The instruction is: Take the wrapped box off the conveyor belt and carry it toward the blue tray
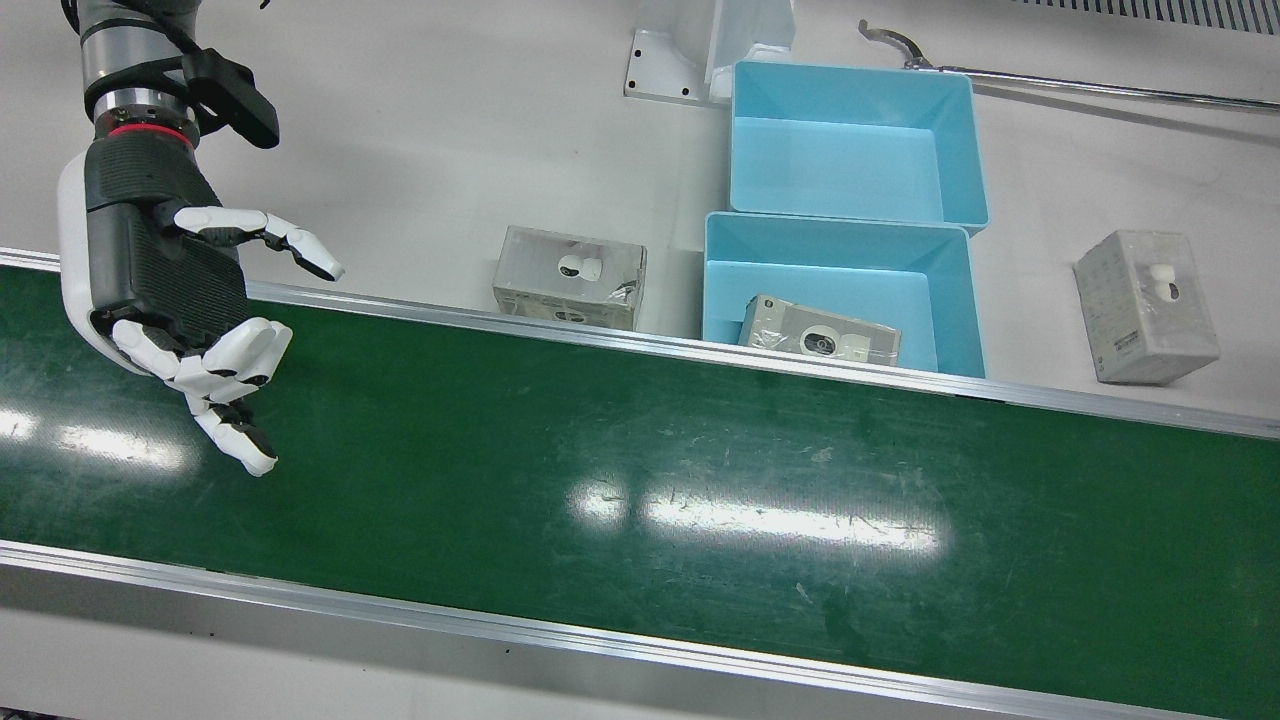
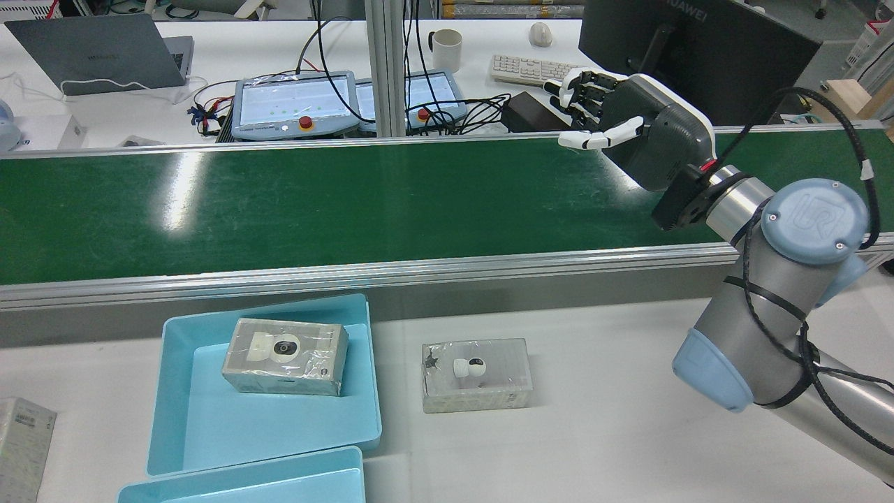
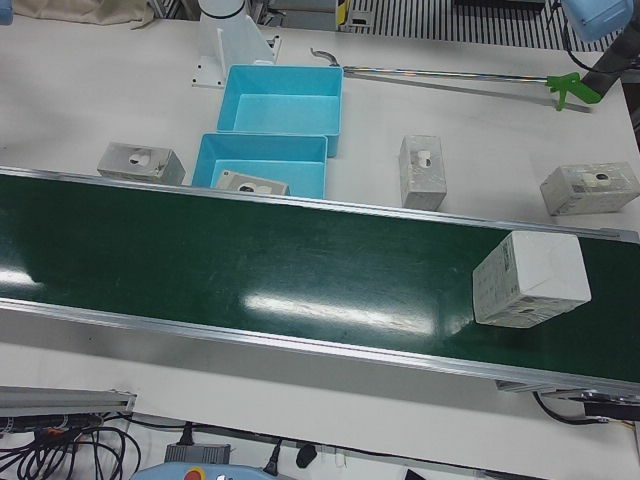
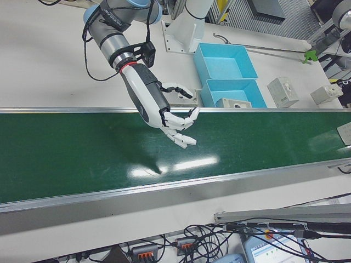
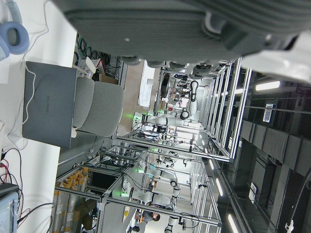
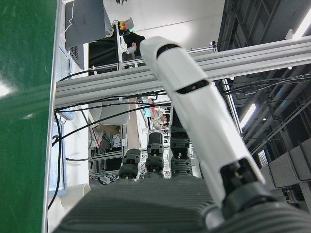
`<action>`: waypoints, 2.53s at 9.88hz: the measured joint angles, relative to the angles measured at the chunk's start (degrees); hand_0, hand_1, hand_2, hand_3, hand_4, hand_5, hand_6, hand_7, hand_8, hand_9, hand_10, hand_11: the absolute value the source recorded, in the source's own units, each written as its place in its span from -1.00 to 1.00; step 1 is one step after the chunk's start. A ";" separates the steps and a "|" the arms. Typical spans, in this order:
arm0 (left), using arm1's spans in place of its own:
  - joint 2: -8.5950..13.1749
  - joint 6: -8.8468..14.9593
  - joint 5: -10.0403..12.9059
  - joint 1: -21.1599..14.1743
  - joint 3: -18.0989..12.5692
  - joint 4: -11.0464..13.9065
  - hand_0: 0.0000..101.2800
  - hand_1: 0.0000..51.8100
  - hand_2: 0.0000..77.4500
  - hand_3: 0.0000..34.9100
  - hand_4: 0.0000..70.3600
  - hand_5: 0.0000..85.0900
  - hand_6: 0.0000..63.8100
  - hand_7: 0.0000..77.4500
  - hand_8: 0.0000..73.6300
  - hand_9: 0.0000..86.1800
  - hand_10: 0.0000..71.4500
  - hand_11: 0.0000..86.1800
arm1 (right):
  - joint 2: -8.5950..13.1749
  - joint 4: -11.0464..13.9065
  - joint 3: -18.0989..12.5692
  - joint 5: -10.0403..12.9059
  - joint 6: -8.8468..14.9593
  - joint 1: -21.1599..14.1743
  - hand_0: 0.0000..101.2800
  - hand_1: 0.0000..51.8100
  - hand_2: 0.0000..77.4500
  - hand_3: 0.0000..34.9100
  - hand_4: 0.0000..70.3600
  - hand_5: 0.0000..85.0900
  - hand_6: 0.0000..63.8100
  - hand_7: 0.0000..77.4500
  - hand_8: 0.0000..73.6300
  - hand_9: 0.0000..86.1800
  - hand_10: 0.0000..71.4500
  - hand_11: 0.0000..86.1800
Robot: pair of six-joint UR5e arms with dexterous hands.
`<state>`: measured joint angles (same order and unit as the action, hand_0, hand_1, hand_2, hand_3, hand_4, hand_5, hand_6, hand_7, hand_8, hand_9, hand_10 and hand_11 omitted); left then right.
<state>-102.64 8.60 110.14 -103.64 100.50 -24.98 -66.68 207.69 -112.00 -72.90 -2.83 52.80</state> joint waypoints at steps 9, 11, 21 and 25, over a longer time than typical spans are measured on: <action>0.00 0.00 0.00 0.00 0.00 0.00 -1.00 -1.00 -0.97 -1.00 -1.00 -0.97 -1.00 -0.99 -0.99 -1.00 -0.98 -1.00 | -0.11 0.08 -0.15 -0.13 -0.82 0.11 0.20 -0.05 -0.44 -0.97 -0.04 0.03 -0.09 0.24 -0.70 -0.60 -0.83 -0.73; 0.00 0.00 0.00 0.00 0.00 0.00 -1.00 -1.00 -0.97 -1.00 -1.00 -0.97 -1.00 -0.99 -0.99 -1.00 -0.98 -1.00 | -0.11 0.09 -0.15 -0.16 -0.91 0.11 0.20 -0.01 -0.44 -0.97 -0.10 0.03 -0.09 0.24 -0.70 -0.57 -0.83 -0.73; 0.00 0.00 0.00 0.00 0.00 0.00 -1.00 -1.00 -0.97 -1.00 -1.00 -0.97 -1.00 -0.99 -0.99 -1.00 -0.98 -1.00 | -0.46 0.04 0.00 -0.18 -1.07 0.13 0.18 -0.03 -0.42 -0.97 -0.07 -0.01 -0.09 0.24 -0.70 -0.57 -0.83 -0.73; 0.00 0.00 0.00 0.00 0.00 0.00 -1.00 -1.00 -0.97 -1.00 -1.00 -0.97 -1.00 -0.99 -0.99 -1.00 -0.98 -1.00 | -0.83 0.06 -0.33 -0.15 -1.43 0.68 0.18 -0.03 -0.42 -0.97 -0.07 -0.01 -0.09 0.23 -0.70 -0.57 -0.83 -0.73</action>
<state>-102.64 8.60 110.14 -103.64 100.50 -24.98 -67.51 207.75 -112.33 -73.05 -4.26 53.48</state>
